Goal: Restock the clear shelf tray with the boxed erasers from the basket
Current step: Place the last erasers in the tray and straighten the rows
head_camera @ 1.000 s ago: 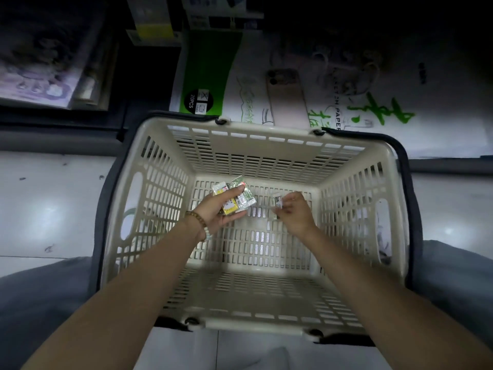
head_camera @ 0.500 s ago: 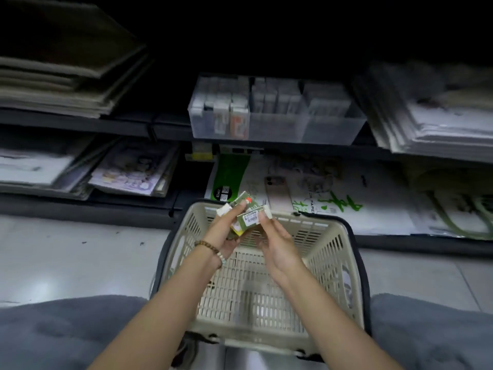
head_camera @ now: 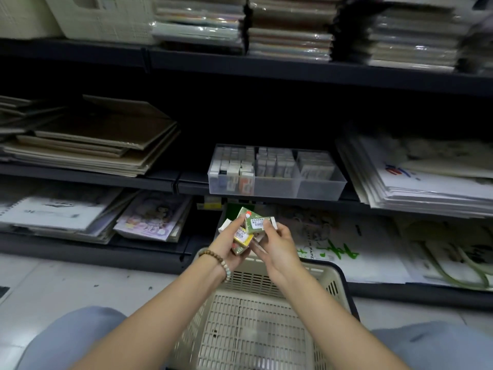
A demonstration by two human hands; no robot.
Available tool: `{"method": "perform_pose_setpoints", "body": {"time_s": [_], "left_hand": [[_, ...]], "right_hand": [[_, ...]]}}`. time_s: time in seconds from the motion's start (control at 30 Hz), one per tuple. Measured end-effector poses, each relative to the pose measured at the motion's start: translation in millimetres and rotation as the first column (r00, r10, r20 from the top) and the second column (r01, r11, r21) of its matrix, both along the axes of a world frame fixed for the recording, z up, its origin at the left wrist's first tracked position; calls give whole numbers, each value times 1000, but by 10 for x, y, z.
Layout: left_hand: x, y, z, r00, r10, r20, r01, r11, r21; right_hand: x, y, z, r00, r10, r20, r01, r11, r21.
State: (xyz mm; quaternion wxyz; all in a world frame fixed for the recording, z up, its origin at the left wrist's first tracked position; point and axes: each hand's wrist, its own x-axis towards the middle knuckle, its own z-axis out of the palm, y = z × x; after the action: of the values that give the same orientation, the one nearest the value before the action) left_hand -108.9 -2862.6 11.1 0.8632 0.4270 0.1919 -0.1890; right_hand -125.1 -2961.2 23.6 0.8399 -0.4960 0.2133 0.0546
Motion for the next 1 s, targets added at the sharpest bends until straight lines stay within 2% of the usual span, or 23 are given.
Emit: {"method": "perform_pose_setpoints", "body": {"time_s": [0.1, 0.17, 0.3, 0.4, 0.5, 0.57, 0.7, 0.77, 0.9, 1.0], "left_hand": [[45, 12, 97, 998, -56, -5, 56, 998, 6], [93, 54, 168, 997, -74, -13, 74, 997, -13], [186, 171, 312, 987, -154, -43, 155, 987, 46], [260, 257, 406, 966, -257, -19, 257, 960, 114], [321, 255, 443, 923, -376, 78, 330, 882, 337], [365, 226, 449, 923, -364, 128, 284, 865, 414], [480, 233, 468, 947, -241, 214, 145, 912, 385], [552, 259, 479, 948, -195, 252, 87, 919, 384], [723, 278, 556, 920, -212, 329, 54, 902, 429], [863, 257, 637, 879, -252, 406, 20, 868, 495]], "right_hand": [[102, -68, 105, 1000, -20, 5, 20, 1000, 23], [159, -154, 184, 998, 33, 47, -34, 999, 9], [297, -381, 351, 973, 190, 128, -171, 974, -151], [404, -545, 478, 893, 433, 121, -366, 857, -362], [501, -602, 561, 831, 548, 99, -435, 750, -498], [564, -589, 589, 832, 545, 104, -418, 739, -529], [734, -581, 660, 861, 495, 118, -386, 787, -482], [830, -601, 729, 862, 498, 94, -397, 779, -486], [1041, -617, 854, 841, 533, 90, -375, 696, -613], [1220, -612, 980, 824, 549, 137, -398, 734, -551]]}}
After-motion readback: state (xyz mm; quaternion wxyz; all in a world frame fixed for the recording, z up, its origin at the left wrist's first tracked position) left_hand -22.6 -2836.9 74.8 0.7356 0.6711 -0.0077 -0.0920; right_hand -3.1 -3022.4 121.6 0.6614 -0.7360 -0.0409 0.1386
